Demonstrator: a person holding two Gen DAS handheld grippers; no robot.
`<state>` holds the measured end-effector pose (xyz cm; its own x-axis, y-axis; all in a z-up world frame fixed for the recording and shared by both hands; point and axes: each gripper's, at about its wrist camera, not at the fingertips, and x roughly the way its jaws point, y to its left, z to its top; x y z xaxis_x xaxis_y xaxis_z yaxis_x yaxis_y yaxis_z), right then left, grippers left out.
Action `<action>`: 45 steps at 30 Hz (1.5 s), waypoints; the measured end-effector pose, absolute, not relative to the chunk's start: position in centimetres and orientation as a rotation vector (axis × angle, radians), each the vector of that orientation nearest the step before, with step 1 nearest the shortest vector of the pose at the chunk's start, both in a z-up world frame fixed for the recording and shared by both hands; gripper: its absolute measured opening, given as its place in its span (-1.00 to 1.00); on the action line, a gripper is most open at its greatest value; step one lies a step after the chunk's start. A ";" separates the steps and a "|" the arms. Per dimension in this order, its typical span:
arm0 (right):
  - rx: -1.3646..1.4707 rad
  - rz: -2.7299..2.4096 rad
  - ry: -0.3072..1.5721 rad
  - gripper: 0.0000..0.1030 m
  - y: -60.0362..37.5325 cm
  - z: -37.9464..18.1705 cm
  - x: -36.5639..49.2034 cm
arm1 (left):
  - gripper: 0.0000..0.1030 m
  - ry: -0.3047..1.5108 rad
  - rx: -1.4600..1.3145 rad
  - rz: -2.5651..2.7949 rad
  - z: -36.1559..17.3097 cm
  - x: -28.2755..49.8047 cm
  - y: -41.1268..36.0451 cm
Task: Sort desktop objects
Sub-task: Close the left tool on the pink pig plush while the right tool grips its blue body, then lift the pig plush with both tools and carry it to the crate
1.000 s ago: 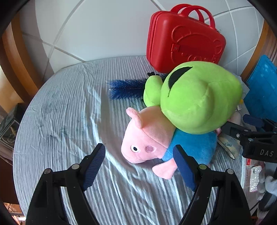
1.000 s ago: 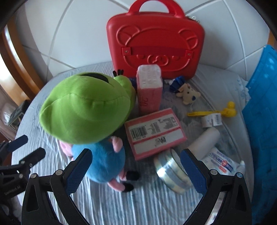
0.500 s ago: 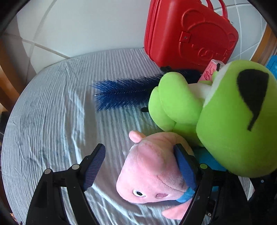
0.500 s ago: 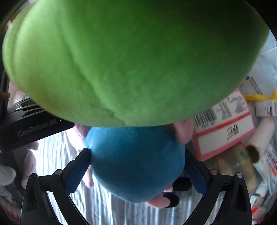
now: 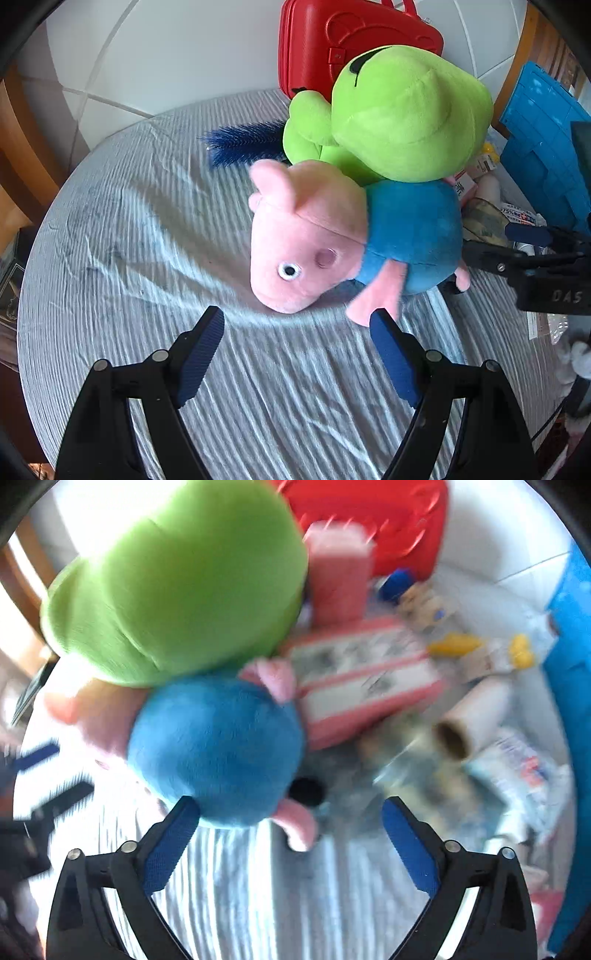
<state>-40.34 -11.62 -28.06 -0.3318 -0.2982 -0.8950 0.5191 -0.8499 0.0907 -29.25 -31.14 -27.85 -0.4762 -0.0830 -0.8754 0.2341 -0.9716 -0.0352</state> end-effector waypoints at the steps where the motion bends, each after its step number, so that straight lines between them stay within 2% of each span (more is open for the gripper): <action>1: 1.406 -2.186 0.276 0.92 -11.7 -27.6 -40.2 | 0.57 0.213 1.490 -2.537 -27.9 -29.3 -31.2; 9: 1.440 -2.107 0.290 0.99 -13.9 -28.2 -38.8 | 0.57 0.164 1.530 -2.531 -29.7 -31.5 -32.7; 18: 1.453 -2.092 0.276 1.00 -17.2 -31.1 -41.5 | 0.58 0.189 1.596 -2.581 -33.3 -37.0 -34.3; 22: 1.451 -2.085 0.213 1.00 -17.2 -31.6 -43.3 | 0.58 0.175 1.585 -2.643 -33.6 -38.6 -34.8; 23: 1.449 -2.084 0.211 1.00 -17.2 -31.7 -43.5 | 0.50 0.150 1.578 -2.665 -33.6 -38.8 -34.7; 24: 1.444 -2.086 0.217 1.00 -17.2 -31.7 -43.7 | 0.23 0.124 1.573 -2.696 -33.4 -38.9 -34.4; 25: 1.436 -2.079 0.221 0.96 -17.3 -31.7 -43.6 | 0.20 0.087 1.573 -2.705 -33.3 -38.9 -33.9; 26: 1.421 -2.059 0.216 0.68 -17.5 -31.6 -43.5 | 0.12 0.047 1.560 -2.702 -33.0 -38.8 -33.5; 27: 1.402 -2.042 0.218 0.53 -17.9 -31.2 -43.0 | 0.06 0.039 1.552 -2.700 -32.8 -38.5 -33.3; 30: 1.378 -2.049 0.252 0.49 -18.0 -30.4 -42.0 | 0.02 0.104 1.545 -2.704 -32.0 -37.4 -33.4; 34: 1.362 -2.023 0.224 0.48 -16.5 -28.6 -40.4 | 0.02 0.065 1.488 -2.726 -29.4 -34.4 -31.8; 45: 1.110 -2.053 0.229 0.48 -10.5 -19.1 -33.3 | 0.02 0.049 1.183 -2.765 -18.7 -24.9 -25.8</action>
<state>-33.28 -10.51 -19.07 -0.3186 -0.5472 -0.7740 0.7045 -0.6830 0.1928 -24.92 -25.78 -18.67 -0.6831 -0.1100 -0.7220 0.1353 -0.9905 0.0229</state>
